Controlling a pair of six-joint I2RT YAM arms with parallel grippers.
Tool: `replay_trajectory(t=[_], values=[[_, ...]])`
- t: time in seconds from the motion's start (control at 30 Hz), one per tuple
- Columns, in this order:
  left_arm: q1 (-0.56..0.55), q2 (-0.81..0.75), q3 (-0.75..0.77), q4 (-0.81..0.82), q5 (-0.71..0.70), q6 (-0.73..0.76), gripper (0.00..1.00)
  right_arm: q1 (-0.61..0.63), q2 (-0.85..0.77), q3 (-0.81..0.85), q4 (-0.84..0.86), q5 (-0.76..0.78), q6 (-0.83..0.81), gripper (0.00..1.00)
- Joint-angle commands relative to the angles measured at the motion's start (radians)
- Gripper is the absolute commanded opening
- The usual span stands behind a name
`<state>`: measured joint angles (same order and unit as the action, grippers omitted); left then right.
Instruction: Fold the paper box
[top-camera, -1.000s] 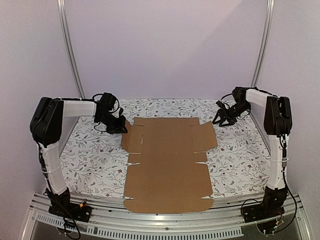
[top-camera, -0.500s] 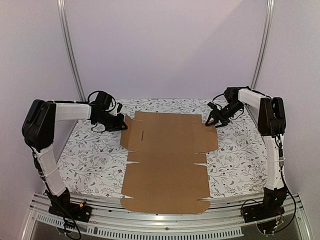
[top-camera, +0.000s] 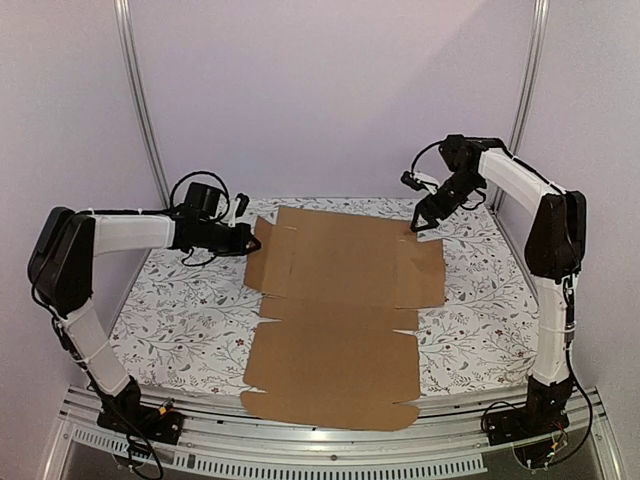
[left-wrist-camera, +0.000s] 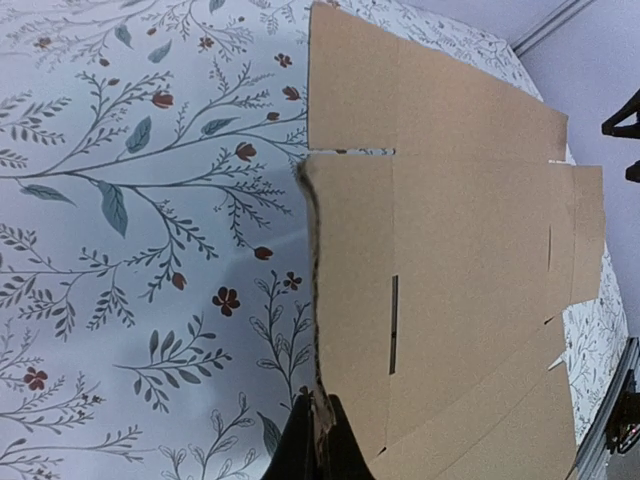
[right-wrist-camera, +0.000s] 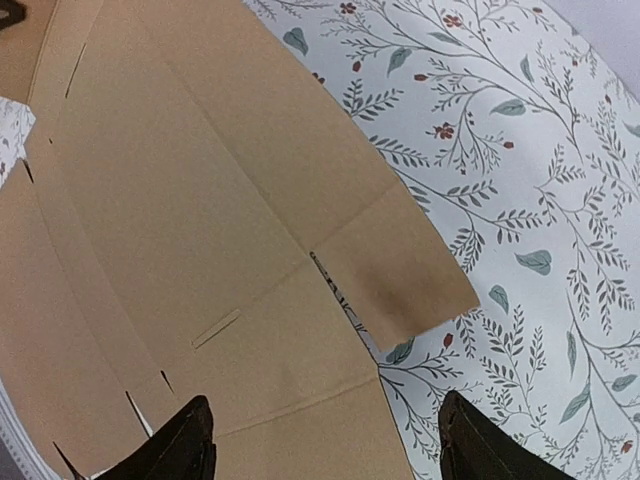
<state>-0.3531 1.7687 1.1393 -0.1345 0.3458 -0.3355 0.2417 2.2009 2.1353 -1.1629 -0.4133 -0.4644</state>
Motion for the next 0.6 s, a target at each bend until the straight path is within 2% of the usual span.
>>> replay_trajectory(t=[0.0,0.1,0.23,0.57], values=[[-0.032,-0.058,-0.045,0.098,-0.006,0.08,0.0,0.116,-0.077,-0.002,-0.024,0.188,-0.177,0.76],[-0.038,-0.067,-0.065,0.117,0.001,0.096,0.0,0.174,-0.096,0.008,0.005,0.259,-0.244,0.77],[-0.049,-0.09,-0.089,0.165,0.006,0.122,0.0,0.211,-0.078,0.05,0.0,0.278,-0.282,0.78],[-0.089,-0.206,-0.166,0.251,-0.05,0.196,0.0,0.219,-0.038,0.17,-0.017,0.241,-0.281,0.78]])
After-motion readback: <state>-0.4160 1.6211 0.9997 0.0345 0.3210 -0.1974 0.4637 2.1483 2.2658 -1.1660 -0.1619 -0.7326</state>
